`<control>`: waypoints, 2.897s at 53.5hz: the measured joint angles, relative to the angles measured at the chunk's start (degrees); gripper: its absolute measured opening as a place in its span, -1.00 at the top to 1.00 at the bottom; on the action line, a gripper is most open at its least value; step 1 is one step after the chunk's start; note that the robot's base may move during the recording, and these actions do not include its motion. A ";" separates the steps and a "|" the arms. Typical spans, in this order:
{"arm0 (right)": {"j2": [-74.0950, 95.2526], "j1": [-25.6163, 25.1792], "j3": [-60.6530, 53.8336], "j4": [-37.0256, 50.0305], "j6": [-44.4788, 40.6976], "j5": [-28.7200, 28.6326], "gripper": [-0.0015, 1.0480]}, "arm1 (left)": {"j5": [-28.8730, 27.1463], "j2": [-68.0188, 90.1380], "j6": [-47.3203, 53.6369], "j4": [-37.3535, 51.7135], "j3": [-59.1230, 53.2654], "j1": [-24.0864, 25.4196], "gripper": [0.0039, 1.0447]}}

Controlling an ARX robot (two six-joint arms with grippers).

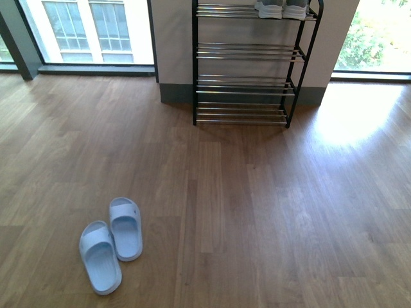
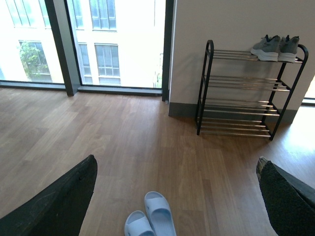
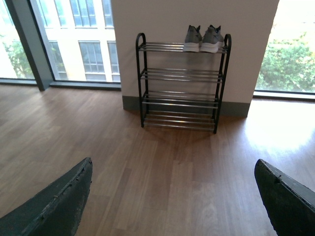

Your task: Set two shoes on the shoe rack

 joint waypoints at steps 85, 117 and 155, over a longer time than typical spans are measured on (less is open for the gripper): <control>0.00 0.00 0.00 -0.02 0.00 0.02 -0.82 | -0.11 0.00 0.00 -0.02 0.00 0.00 -0.83; 0.00 0.00 0.00 -0.02 -0.02 0.00 -0.82 | -0.07 0.00 0.00 -0.02 0.00 0.00 -0.83; 0.00 0.00 0.00 -0.02 0.00 0.02 -0.82 | -0.04 0.00 0.00 -0.02 0.00 0.00 -0.83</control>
